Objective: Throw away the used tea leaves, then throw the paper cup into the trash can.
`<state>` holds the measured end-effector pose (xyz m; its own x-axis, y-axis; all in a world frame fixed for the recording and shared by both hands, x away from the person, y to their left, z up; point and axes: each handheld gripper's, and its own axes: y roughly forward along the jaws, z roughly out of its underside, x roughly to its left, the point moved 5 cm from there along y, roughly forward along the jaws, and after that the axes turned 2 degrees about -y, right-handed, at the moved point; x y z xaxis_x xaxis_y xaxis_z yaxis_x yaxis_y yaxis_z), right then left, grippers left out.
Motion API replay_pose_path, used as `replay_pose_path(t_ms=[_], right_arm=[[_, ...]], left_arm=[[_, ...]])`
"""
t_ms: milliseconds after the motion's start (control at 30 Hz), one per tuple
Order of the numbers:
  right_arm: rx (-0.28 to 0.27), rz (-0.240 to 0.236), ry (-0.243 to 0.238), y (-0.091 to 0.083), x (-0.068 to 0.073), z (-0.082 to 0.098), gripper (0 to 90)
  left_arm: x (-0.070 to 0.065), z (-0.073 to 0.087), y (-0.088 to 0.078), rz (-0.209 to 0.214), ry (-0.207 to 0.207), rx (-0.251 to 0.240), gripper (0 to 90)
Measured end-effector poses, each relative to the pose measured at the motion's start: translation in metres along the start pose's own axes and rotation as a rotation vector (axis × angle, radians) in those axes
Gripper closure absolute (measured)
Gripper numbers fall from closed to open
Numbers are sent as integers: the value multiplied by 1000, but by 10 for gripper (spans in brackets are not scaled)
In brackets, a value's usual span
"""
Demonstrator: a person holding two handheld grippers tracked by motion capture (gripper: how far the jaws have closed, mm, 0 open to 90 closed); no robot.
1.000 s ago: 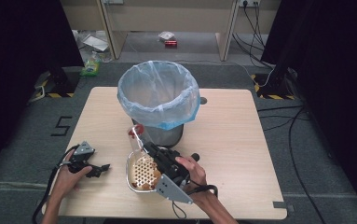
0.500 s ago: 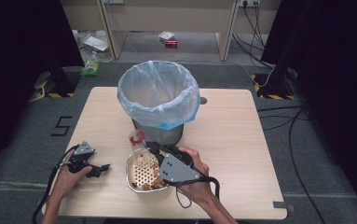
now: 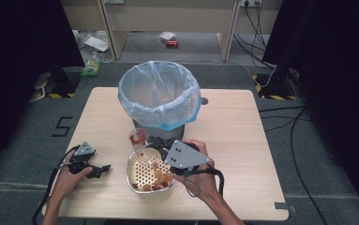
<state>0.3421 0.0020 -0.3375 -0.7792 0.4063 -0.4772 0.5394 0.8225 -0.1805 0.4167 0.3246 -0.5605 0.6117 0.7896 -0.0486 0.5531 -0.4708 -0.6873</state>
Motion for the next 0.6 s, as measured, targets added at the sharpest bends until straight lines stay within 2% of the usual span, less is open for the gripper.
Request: replay_pose_path(t_ms=[300,400,500,600], right_arm=[[-15,14,24,-8,-20,-10,874],[-32,36,39,-13,-35,-17,874],[-39,46,46,-15,-41,-20,875],[-49,75,48,-18,-58,-28,874]], left_arm=[[0,0,0,0,0,0,0],[0,0,0,0,0,0,0],[0,0,0,0,0,0,0],[0,0,0,0,0,0,0]])
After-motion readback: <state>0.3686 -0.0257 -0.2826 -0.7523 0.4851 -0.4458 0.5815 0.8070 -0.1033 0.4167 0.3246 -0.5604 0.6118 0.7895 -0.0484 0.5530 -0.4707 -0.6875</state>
